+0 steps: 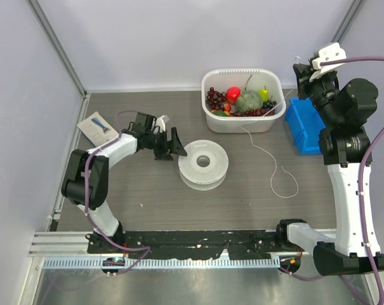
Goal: Wrap the cables
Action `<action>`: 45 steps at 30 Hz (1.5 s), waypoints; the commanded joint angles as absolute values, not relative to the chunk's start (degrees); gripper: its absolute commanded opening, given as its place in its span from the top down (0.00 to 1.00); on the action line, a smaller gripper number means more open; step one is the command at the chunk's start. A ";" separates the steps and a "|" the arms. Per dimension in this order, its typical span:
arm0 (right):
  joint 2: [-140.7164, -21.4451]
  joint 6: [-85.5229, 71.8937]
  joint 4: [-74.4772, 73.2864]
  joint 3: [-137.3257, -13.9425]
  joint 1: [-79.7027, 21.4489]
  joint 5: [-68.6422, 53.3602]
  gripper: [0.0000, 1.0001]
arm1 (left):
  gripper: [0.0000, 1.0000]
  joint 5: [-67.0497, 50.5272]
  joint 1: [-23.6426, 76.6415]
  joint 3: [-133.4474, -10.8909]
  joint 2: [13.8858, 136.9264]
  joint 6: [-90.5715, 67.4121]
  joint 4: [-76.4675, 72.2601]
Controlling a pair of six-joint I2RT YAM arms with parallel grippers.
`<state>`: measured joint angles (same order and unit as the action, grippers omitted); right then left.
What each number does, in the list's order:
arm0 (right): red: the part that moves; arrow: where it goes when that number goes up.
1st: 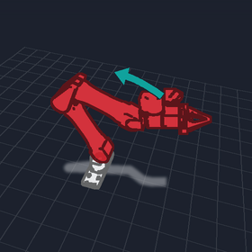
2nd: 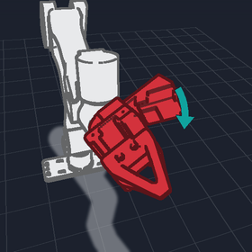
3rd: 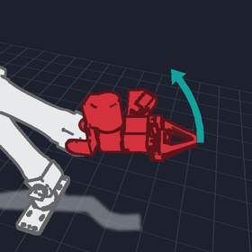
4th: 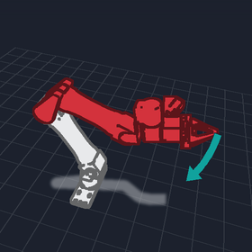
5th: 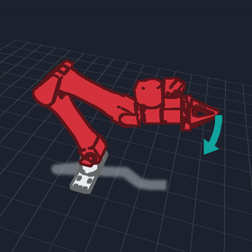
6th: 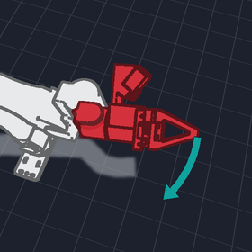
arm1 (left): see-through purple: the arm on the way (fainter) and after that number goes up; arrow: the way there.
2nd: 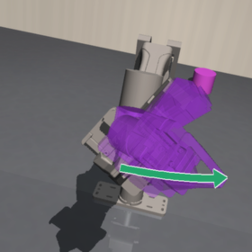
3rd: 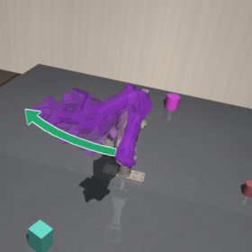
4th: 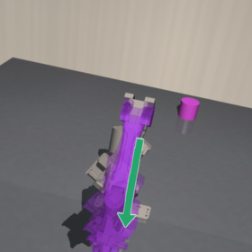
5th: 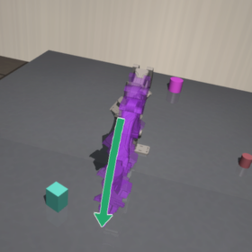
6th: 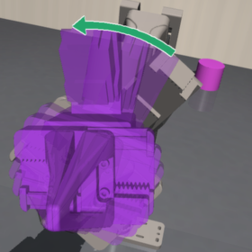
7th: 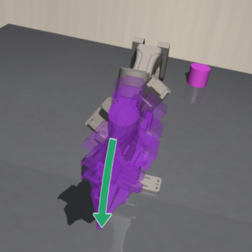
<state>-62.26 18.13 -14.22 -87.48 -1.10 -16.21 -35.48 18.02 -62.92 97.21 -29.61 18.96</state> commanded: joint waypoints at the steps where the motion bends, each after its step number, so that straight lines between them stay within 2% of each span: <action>1: -61.70 22.49 -15.55 -85.52 -0.88 -11.70 0.99 | 0.12 -43.06 18.02 -60.39 100.54 -31.64 10.82; 6: -60.91 26.36 -15.29 -84.11 -0.88 -6.77 0.99 | 0.16 -46.93 18.28 -58.19 103.09 -34.97 3.09; 10: -60.64 26.63 -16.61 -83.67 -0.88 -8.70 0.99 | 0.28 -50.27 18.98 -56.87 105.99 -38.48 -4.02; 14: -61.08 26.54 -16.79 -83.67 -0.88 -8.44 0.99 | 0.35 -51.85 19.51 -54.23 107.49 -43.50 -13.70; 18: -61.26 26.46 -16.87 -83.41 -0.88 -8.44 0.99 | 0.56 -53.25 19.69 -53.18 108.37 -46.75 -19.76; 20: -61.17 26.37 -16.96 -82.97 -0.88 -8.61 0.99 | 0.73 -54.31 19.69 -52.82 107.41 -48.42 -21.97; 23: -60.82 25.49 -17.05 -82.18 -0.88 -9.31 0.99 | 0.93 -53.53 19.69 -52.73 103.12 -46.42 -19.18; 25: -60.73 24.70 -17.05 -81.83 -0.97 -10.11 0.99 | 1.00 -52.74 19.69 -52.82 99.16 -43.43 -15.31; 31: -60.65 21.54 -18.10 -80.86 -0.97 -14.14 0.99 | 1.00 -50.19 20.13 -57.30 86.94 -23.94 9.37; 36: -60.29 20.66 -22.23 -79.45 -0.88 -23.53 0.99 | 1.00 -44.41 24.86 -62.92 77.80 1.97 33.36; 40: -60.56 18.29 -24.00 -78.14 -0.97 -27.24 0.99 | 1.00 -32.63 31.80 -61.62 71.38 11.67 37.53; 45: -60.21 16.09 -23.82 -75.06 -0.88 -29.44 0.99 | 1.00 -26.21 40.85 -58.89 66.54 24.24 40.16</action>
